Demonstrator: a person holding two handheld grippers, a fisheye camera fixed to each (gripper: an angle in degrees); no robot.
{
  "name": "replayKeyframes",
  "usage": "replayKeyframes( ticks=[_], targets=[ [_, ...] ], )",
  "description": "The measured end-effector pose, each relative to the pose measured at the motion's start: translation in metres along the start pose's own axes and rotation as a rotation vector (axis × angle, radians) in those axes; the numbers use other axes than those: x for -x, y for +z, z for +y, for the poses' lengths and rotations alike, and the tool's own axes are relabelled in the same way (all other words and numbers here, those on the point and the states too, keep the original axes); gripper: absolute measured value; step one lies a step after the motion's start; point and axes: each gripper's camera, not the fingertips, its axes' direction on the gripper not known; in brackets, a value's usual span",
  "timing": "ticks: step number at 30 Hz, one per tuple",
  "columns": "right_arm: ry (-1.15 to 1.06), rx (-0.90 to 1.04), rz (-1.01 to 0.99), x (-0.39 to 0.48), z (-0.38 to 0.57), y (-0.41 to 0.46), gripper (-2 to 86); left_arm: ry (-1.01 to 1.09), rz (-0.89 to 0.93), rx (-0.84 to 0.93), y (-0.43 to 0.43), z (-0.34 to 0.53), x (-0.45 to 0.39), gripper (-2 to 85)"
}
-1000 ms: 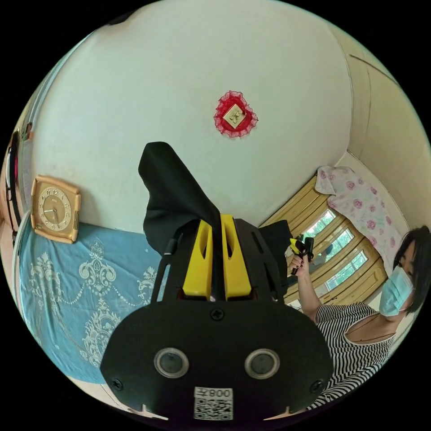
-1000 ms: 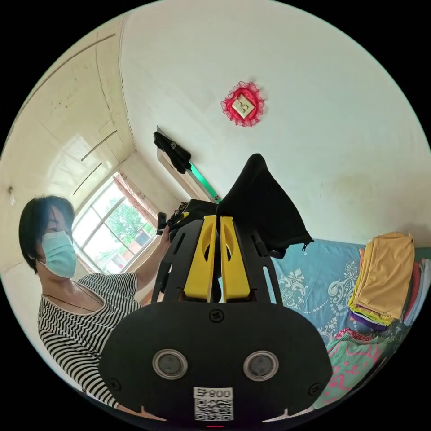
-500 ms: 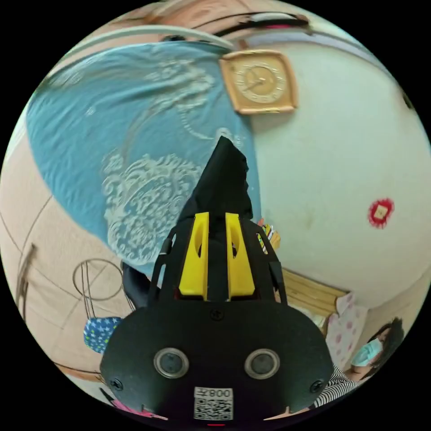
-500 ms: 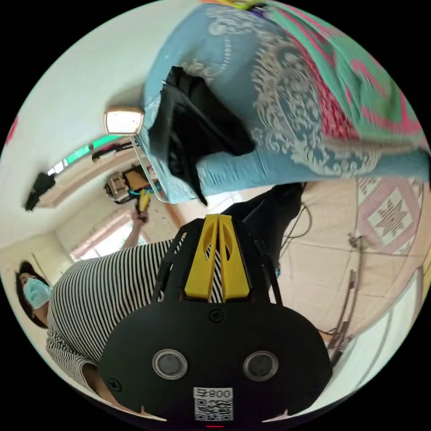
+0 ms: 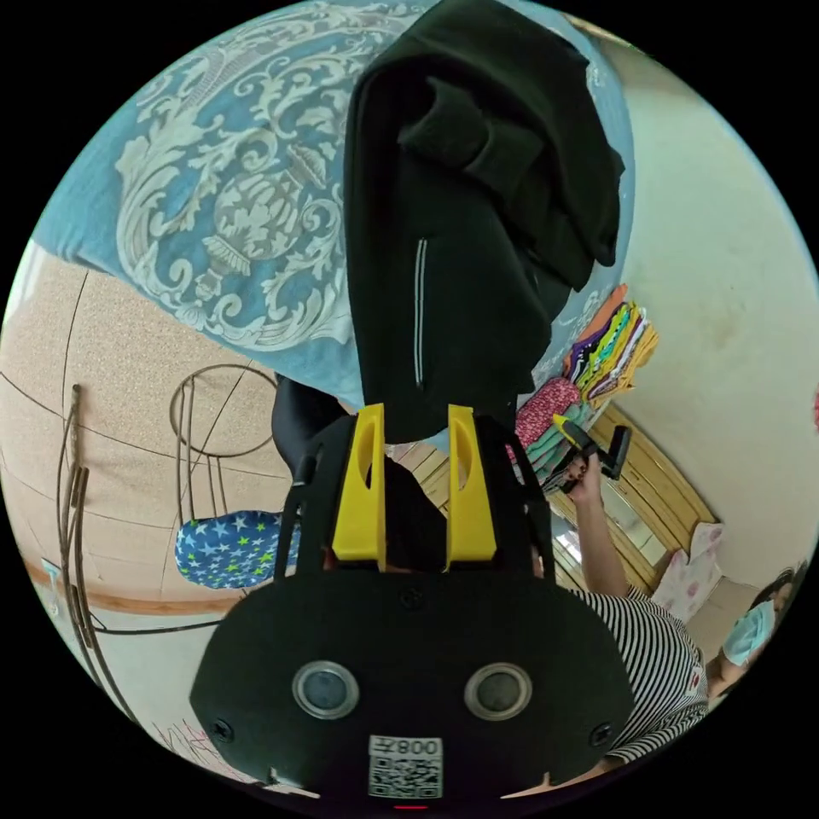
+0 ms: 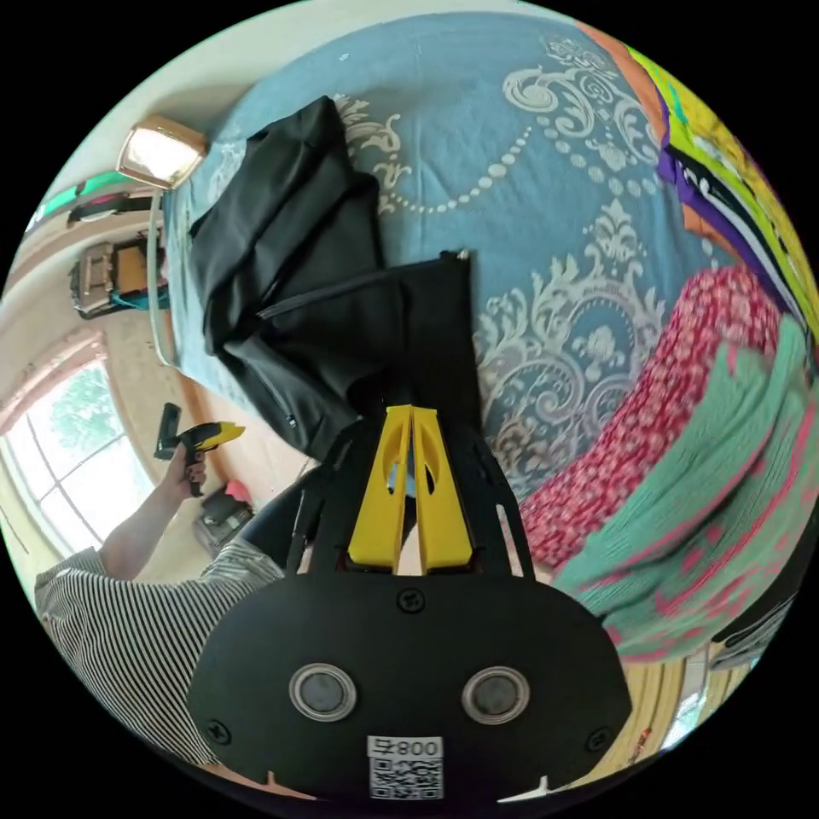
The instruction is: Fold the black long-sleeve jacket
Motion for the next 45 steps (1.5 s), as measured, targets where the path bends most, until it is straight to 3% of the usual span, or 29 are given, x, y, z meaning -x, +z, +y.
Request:
replayKeyframes(
  ticks=[9,16,23,29,32,35,39,45],
  targets=[
    [0.080,-0.022,0.003,0.032,-0.077,0.066,6.0,-0.096,0.075,0.062,0.127,0.025,0.066,10.8],
    [0.055,-0.042,0.044,0.067,-0.095,0.084,2.4,-0.020,-0.003,0.102,0.174,0.055,0.067,6.4],
    [-0.168,-0.065,-0.165,0.123,-0.085,0.077,0.0,0.135,-0.058,0.080,0.161,0.117,0.047,3.0],
    [-0.075,-0.142,-0.023,0.121,-0.077,0.071,0.2,0.044,-0.168,-0.024,0.124,0.179,0.089,2.7],
    [0.020,-0.170,-0.049,0.109,-0.093,0.078,2.1,-0.029,-0.074,-0.080,0.122,0.193,0.112,2.8],
    [0.057,-0.149,-0.037,0.114,-0.111,0.086,5.4,-0.028,-0.108,-0.086,0.135,0.203,0.107,3.0],
    [0.045,-0.115,0.101,0.138,-0.121,0.099,6.9,-0.026,-0.104,-0.103,0.148,0.225,0.094,3.0],
    [-0.038,-0.047,0.047,0.165,-0.125,0.100,1.8,-0.033,-0.094,-0.128,0.150,0.249,0.073,2.9]
  ],
)
